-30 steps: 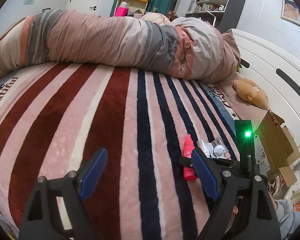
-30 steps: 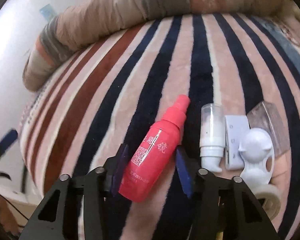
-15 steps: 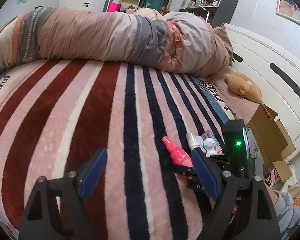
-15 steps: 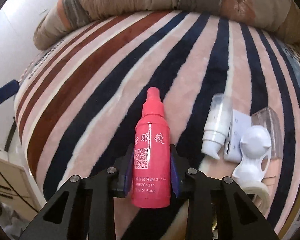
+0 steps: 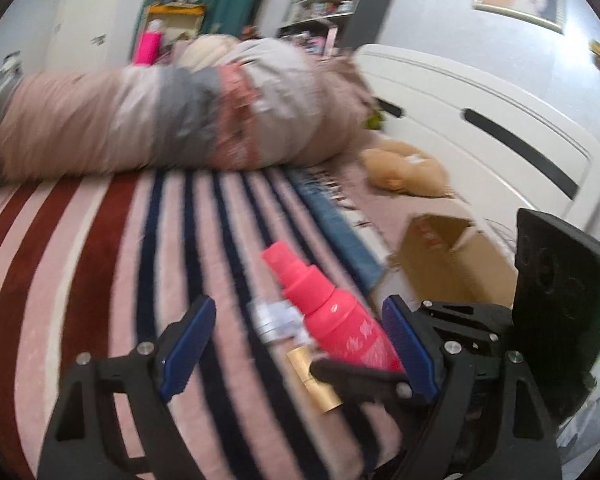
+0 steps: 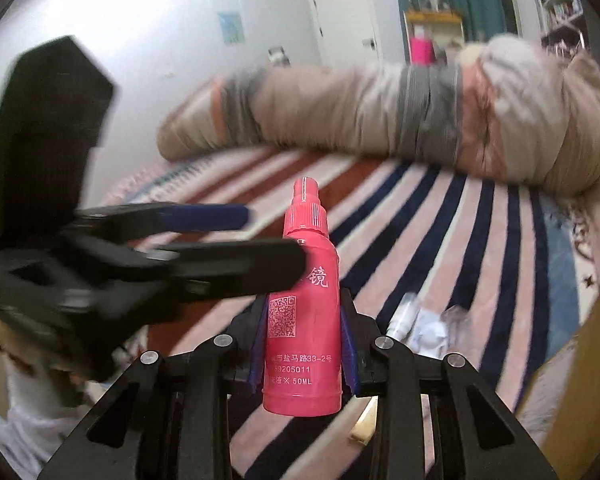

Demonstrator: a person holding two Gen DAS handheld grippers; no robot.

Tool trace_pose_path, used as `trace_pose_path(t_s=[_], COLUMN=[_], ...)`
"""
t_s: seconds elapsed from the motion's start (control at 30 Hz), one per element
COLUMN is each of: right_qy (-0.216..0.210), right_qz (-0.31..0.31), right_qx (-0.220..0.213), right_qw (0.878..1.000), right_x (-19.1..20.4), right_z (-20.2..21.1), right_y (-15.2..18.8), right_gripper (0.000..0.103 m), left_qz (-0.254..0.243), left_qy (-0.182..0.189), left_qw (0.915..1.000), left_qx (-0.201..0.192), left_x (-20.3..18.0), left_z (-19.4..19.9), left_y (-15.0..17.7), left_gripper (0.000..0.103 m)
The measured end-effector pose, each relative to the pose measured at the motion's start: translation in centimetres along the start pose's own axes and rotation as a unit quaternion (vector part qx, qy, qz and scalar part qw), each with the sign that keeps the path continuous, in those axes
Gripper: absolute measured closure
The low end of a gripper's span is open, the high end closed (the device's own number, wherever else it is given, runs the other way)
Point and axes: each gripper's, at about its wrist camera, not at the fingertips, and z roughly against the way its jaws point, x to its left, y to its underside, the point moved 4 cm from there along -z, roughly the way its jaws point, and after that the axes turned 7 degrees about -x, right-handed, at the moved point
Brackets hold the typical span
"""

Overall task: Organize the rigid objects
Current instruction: 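Carry the pink spray bottle into the box and open the right tool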

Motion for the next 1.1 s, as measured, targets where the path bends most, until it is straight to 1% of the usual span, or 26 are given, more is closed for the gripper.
trace_pose_path(t_s=[0.03, 0.1, 0.13, 0.23, 0.27, 0.3, 0.37, 0.47, 0.63, 0.73, 0.87, 1.1], right_qy=[-0.004, -0.006, -0.003, 0.018, 0.026, 0.036, 0.052, 0.071, 0.106, 0.114, 0.135, 0.153], right_qz=[0.003, 0.010, 0.012, 0.007, 0.004, 0.000, -0.012, -0.040, -0.075, -0.096, -0.109, -0.127], right_qx=[-0.013, -0.040, -0.050, -0.068, -0.073, -0.076, -0.080, -0.084, -0.076, -0.065, -0.033, 0.006], right_qw=[1.000, 0.999, 0.999, 0.997, 0.997, 0.996, 0.995, 0.993, 0.989, 0.987, 0.984, 0.980], right_x=[0.1, -0.5, -0.7, -2.7, -3.4, -4.3, -5.9, -8.4, -11.4, -13.1, -15.0, -16.4], right_z=[1.2, 4.0, 5.0, 8.2, 9.1, 10.1, 11.7, 13.6, 15.8, 16.9, 16.7, 16.2], right_y=[-0.3, -0.7, -1.0, -0.8, -0.8, -0.5, -0.4, 0.2, 1.8, 2.9, 3.9, 5.1], right_gripper=[0.077, 0.077, 0.077, 0.077, 0.077, 0.077, 0.077, 0.077, 0.077, 0.077, 0.077, 0.077], left_qz=[-0.006, -0.021, -0.026, -0.053, -0.061, -0.070, -0.095, -0.117, -0.140, -0.143, -0.142, -0.144], left_qy=[0.009, 0.034, 0.041, 0.075, 0.087, 0.095, 0.097, 0.108, 0.124, 0.131, 0.135, 0.136], left_qw=[0.9999, 0.9992, 0.9988, 0.9958, 0.9943, 0.9930, 0.9907, 0.9869, 0.9810, 0.9785, 0.9759, 0.9725], left_qx=[-0.002, -0.003, -0.003, 0.002, 0.004, 0.008, 0.012, 0.026, 0.052, 0.070, 0.095, 0.123], left_x=[-1.1, -4.0, -5.0, -9.2, -10.6, -12.0, -14.7, -17.8, -21.4, -22.7, -23.5, -24.3], left_z=[-0.2, -1.0, -1.2, -2.5, -3.0, -3.6, -4.8, -6.7, -9.4, -11.1, -13.2, -15.1], left_y=[-0.5, -1.6, -1.8, -2.7, -3.0, -3.2, -3.4, -3.3, -2.5, -1.8, -0.9, 0.2], left_gripper=[0.022, 0.029, 0.032, 0.050, 0.058, 0.059, 0.060, 0.062, 0.065, 0.066, 0.067, 0.067])
